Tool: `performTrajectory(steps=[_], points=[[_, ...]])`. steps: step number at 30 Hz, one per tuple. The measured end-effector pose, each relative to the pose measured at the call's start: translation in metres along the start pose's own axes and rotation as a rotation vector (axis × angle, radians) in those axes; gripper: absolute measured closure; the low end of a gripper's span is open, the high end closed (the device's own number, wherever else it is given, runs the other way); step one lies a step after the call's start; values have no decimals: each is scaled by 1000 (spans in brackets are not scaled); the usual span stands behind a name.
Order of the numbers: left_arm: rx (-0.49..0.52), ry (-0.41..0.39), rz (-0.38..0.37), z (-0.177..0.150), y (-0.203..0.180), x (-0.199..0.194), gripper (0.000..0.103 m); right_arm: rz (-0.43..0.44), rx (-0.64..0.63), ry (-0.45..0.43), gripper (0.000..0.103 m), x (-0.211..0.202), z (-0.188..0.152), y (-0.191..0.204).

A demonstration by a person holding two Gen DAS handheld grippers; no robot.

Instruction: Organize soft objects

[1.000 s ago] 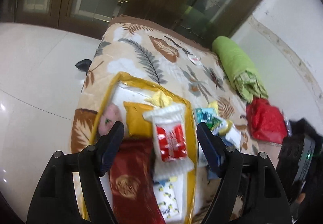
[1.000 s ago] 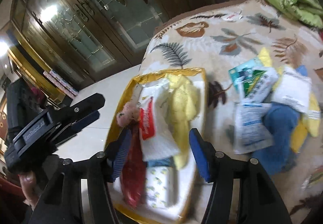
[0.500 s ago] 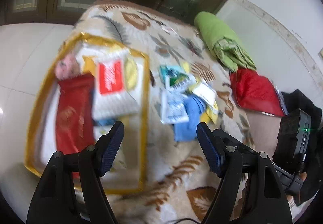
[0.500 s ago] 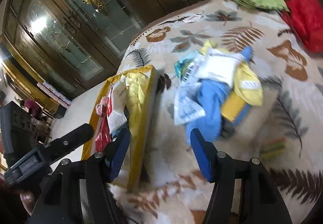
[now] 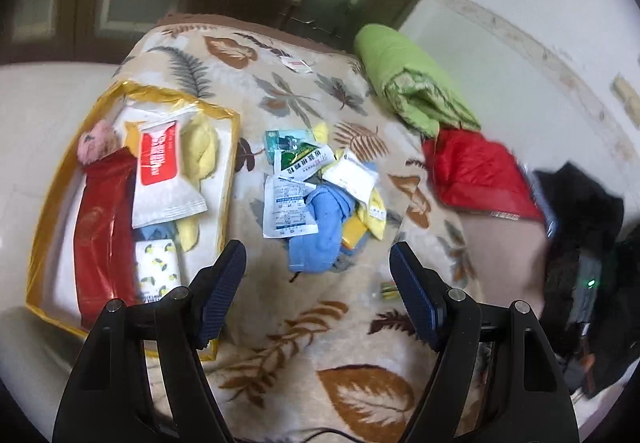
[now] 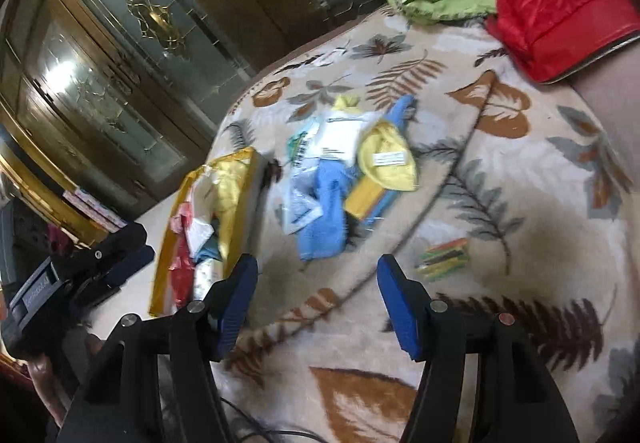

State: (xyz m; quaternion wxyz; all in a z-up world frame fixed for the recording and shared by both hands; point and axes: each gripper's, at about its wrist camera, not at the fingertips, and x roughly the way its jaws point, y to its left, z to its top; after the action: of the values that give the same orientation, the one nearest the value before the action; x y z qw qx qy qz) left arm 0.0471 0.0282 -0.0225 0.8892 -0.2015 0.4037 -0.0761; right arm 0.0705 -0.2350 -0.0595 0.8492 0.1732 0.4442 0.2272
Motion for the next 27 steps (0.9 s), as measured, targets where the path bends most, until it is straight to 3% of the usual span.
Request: performTrajectory(steps=[2, 5, 8, 12, 18, 27], points=[[3, 58, 32, -4, 0, 17, 28, -9, 15, 29, 40, 9, -3, -9], [-29, 54, -2, -8, 2, 21, 28, 11, 42, 38, 40, 13, -4, -16], [22, 8, 52, -5, -4, 17, 28, 28, 41, 45, 40, 18, 0, -14], [17, -27, 124, 4, -5, 9, 28, -22, -6, 36, 40, 22, 11, -1], [7, -59, 308, 20, -1, -5, 28, -23, -29, 11, 40, 17, 33, 17], [13, -77, 402, 27, 5, -19, 28, -29, -72, 1, 40, 10, 44, 43]])
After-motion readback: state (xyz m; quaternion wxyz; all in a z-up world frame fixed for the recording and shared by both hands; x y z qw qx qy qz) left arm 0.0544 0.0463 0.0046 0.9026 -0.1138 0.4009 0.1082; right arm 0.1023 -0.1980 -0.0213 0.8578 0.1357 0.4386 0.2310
